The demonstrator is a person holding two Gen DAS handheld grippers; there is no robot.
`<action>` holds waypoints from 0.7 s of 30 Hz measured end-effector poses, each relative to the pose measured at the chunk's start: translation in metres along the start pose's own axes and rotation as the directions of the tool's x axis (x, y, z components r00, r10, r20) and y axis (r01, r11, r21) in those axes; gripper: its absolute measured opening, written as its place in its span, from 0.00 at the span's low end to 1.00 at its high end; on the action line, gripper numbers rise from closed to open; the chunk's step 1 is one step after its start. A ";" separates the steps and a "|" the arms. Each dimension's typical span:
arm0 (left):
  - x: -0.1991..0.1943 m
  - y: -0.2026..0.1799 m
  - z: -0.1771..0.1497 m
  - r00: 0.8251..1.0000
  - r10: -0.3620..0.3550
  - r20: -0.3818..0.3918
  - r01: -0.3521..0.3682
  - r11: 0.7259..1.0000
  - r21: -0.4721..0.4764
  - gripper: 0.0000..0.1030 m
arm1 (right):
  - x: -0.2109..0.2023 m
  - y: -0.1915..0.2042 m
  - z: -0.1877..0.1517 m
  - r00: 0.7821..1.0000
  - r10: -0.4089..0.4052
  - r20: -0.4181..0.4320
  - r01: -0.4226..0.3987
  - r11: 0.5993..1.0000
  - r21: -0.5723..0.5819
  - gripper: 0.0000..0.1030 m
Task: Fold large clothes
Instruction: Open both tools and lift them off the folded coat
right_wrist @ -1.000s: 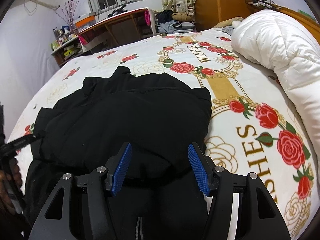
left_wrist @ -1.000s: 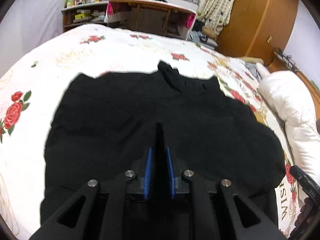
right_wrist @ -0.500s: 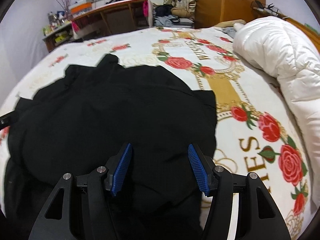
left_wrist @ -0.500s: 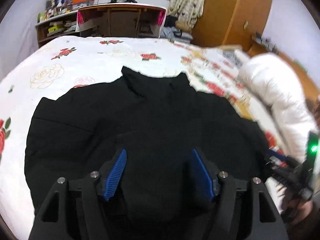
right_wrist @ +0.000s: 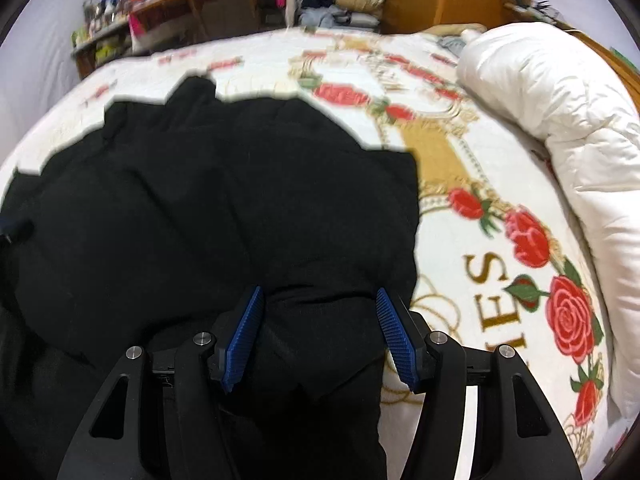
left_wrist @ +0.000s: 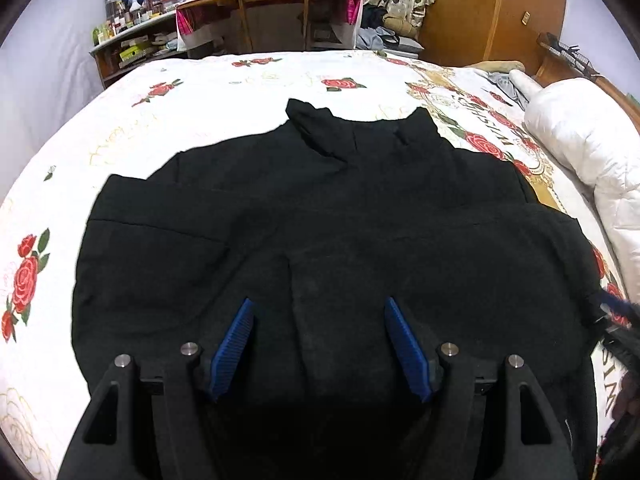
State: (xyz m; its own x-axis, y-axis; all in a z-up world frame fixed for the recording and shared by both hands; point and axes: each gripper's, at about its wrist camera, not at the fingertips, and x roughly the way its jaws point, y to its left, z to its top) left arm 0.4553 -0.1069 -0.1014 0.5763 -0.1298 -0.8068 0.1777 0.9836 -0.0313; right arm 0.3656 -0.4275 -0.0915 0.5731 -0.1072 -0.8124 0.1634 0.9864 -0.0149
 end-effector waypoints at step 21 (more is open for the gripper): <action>0.006 0.016 -0.002 0.999 0.014 -0.034 -0.015 0.999 -0.029 0.70 | 0.017 0.059 0.010 0.990 0.138 -0.038 -0.142 0.978 -0.156 0.58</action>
State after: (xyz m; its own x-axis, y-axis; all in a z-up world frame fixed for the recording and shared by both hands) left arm 0.4601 -0.0917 -0.1077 0.5515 -0.1113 -0.8267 0.1452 0.9887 -0.0362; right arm 0.3931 -0.3725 -0.1008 0.5595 0.0342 -0.8281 -0.0464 0.9989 0.0099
